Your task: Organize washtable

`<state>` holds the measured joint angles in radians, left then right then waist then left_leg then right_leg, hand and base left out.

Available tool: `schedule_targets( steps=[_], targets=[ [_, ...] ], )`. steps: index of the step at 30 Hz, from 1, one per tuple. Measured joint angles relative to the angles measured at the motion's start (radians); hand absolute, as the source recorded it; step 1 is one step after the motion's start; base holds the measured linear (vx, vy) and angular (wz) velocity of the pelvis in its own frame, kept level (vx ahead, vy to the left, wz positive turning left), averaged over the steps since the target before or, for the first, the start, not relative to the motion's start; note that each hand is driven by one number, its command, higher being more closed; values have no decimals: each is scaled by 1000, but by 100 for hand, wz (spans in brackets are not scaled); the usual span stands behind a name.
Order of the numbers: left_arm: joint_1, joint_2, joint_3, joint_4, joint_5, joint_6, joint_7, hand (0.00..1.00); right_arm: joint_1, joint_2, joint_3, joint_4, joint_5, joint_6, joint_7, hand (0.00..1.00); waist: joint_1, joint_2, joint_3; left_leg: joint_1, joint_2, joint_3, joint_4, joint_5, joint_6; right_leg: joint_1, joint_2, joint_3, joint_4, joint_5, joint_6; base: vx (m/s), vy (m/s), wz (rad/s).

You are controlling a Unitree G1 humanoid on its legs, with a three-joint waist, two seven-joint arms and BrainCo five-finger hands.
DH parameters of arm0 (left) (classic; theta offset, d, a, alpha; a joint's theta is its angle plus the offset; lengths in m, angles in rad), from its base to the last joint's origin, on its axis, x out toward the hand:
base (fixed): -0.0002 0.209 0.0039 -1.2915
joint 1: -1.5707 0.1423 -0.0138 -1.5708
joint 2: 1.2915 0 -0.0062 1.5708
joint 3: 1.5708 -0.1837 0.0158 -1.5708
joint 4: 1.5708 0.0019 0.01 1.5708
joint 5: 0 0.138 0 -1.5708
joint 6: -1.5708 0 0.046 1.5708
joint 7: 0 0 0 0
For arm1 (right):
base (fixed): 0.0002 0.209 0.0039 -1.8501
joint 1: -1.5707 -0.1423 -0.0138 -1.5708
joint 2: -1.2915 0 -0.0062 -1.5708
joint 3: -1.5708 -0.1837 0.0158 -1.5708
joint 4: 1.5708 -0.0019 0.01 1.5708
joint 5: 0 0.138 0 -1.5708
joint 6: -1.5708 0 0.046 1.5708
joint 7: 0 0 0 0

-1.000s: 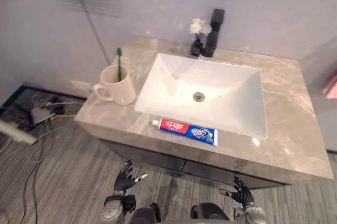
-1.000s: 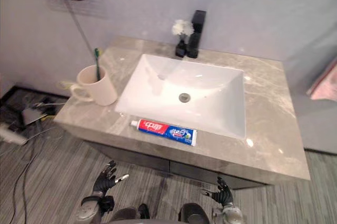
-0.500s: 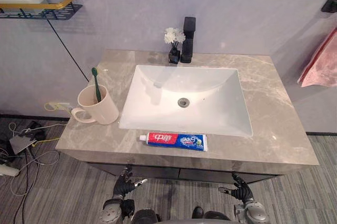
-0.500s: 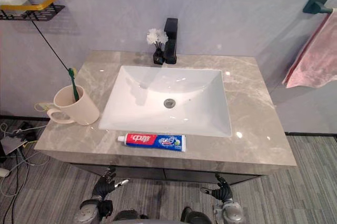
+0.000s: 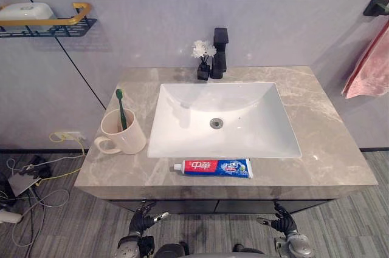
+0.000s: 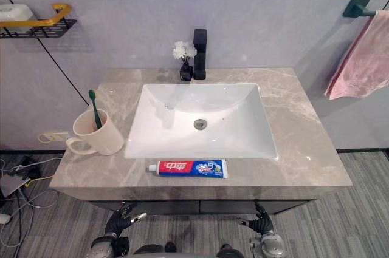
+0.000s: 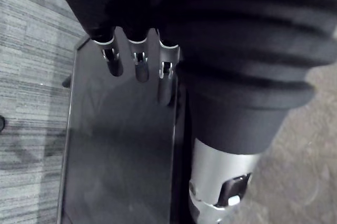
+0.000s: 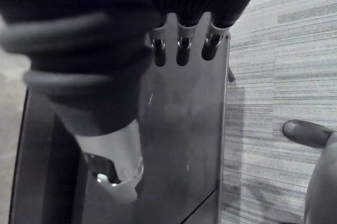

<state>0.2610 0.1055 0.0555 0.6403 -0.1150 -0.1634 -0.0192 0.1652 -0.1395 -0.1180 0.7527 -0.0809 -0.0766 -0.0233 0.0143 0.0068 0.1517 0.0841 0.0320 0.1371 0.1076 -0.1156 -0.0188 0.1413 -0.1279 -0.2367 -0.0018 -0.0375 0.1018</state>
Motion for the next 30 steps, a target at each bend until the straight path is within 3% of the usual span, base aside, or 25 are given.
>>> schedule_targets(
  steps=[6,7,15,20,21,26,30],
  targets=[
    [-5,12,25,22,0,-1,2,0,-7,-6,0,43,-8,1,0,0,0,-10,-8,16,-8,-21,-4,3,-1,31,4,-12,-18,0,1,27,0,7],
    [-4,18,39,78,2,1,7,0,-31,-7,-3,90,-9,6,1,0,0,-31,-26,54,-16,-38,-92,50,-3,29,6,-14,-21,1,1,-1,-5,3],
    [-8,15,33,97,7,1,14,0,-27,-5,-25,126,0,5,1,0,-2,-26,-28,62,-15,-28,-104,53,-3,29,6,-7,-22,1,1,0,0,-3],
    [-34,9,13,181,15,6,27,0,-13,-1,-83,192,72,5,-3,0,-6,-15,-31,84,-16,-23,-177,81,-5,23,10,-9,-36,1,2,12,-4,-1],
    [-50,-7,12,224,24,22,44,0,-7,18,-146,210,131,5,-22,0,-15,-16,-30,81,-16,-27,-201,91,-8,13,11,-22,-37,-1,5,85,-31,13],
    [-69,-2,17,251,29,25,46,0,-22,22,-162,210,150,4,-29,0,-27,-18,-30,85,-16,-35,-201,92,-8,31,10,-42,-38,-2,8,40,-12,8],
    [-65,12,126,255,28,26,47,0,-39,21,-215,210,150,3,-29,0,-25,-19,-29,85,-16,-55,-201,97,-10,44,8,-69,-37,-3,8,-49,-26,18]
  ],
)
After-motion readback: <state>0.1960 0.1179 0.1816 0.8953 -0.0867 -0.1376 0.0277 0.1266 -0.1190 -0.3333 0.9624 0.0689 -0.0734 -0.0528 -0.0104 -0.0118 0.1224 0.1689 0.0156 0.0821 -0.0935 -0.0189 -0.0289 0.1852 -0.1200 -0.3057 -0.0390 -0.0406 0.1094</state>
